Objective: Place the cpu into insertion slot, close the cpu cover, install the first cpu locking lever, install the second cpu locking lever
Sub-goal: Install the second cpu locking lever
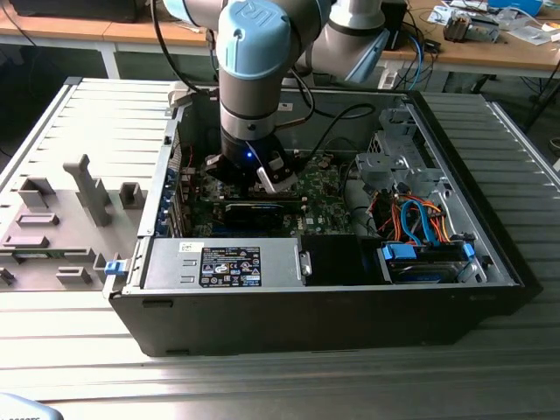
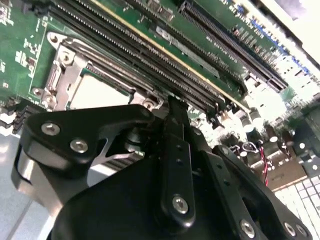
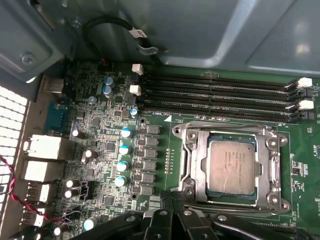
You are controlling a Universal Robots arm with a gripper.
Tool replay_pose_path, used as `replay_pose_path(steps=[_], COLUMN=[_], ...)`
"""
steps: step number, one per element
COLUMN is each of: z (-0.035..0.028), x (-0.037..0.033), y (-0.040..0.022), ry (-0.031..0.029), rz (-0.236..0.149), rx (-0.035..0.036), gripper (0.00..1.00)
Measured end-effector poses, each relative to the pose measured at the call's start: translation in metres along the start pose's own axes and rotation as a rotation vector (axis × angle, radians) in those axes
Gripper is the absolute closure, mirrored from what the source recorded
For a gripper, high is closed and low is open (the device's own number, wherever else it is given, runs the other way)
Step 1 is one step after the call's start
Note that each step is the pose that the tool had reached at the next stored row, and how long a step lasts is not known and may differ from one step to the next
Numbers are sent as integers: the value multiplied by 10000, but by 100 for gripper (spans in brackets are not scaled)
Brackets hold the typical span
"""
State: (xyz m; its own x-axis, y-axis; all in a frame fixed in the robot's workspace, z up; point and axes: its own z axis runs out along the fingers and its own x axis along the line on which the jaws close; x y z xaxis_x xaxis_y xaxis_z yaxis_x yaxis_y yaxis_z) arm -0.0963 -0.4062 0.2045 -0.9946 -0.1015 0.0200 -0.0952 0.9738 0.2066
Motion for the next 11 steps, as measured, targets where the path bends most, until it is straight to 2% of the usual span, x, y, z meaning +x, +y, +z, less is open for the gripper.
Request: replay_pose_path(steps=[6,11], z=[-16,-7], x=[-11,-24], y=[4,49], ry=[1,3], rz=[-3,-21], rx=[1,-23], gripper=[89,89])
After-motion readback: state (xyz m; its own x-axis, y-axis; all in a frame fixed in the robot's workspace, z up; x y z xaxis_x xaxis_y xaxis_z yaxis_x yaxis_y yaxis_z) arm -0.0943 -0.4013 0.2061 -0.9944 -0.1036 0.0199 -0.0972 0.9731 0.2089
